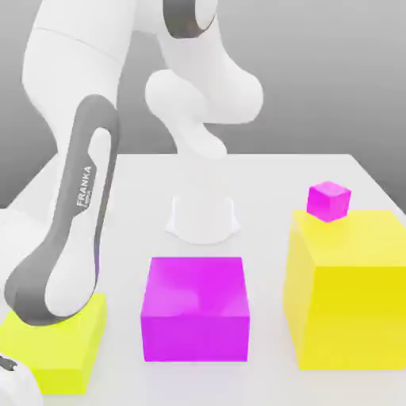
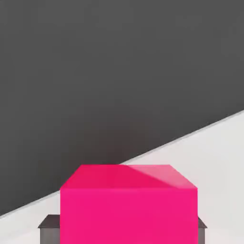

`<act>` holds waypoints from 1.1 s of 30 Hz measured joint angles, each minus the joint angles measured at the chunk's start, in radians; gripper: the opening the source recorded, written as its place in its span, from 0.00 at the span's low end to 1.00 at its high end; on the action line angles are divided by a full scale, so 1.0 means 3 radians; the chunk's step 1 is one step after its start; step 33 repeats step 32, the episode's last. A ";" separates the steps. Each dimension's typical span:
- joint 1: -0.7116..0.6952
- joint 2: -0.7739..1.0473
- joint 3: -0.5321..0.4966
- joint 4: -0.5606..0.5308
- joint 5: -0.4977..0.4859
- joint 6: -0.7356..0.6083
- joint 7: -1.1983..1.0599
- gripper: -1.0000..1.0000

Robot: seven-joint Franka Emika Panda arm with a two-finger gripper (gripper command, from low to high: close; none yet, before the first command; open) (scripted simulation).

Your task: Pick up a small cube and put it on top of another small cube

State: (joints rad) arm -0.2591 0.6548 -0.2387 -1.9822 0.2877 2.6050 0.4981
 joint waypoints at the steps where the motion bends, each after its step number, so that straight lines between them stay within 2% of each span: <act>1: 0.0022 -0.0081 -0.0029 -0.0020 -0.0029 -0.0061 0.0019 0.00; 4: 0.0096 -0.0409 -0.0136 -0.0124 -0.0139 -0.0284 0.0101 0.00; 13: 0.0238 -0.1443 -0.0492 -0.1033 -0.0450 -0.0402 0.0519 0.00; 19: 0.0181 -0.2187 -0.0613 -0.1672 -0.0909 -0.0433 0.0978 0.00; 23: 0.0039 -0.2692 -0.0557 -0.2096 -0.1250 -0.0463 0.1310 0.00; 25: 0.0026 -0.2676 -0.0560 -0.2214 -0.1260 -0.0325 0.1336 0.00; 28: 0.0067 -0.2368 -0.0577 -0.2293 -0.1077 0.0045 0.1208 0.00; 29: 0.0074 -0.2266 -0.0579 -0.2310 -0.1008 0.0156 0.1158 1.00; 33: 0.0082 -0.2266 -0.0579 -0.2310 -0.1008 0.0156 0.1158 1.00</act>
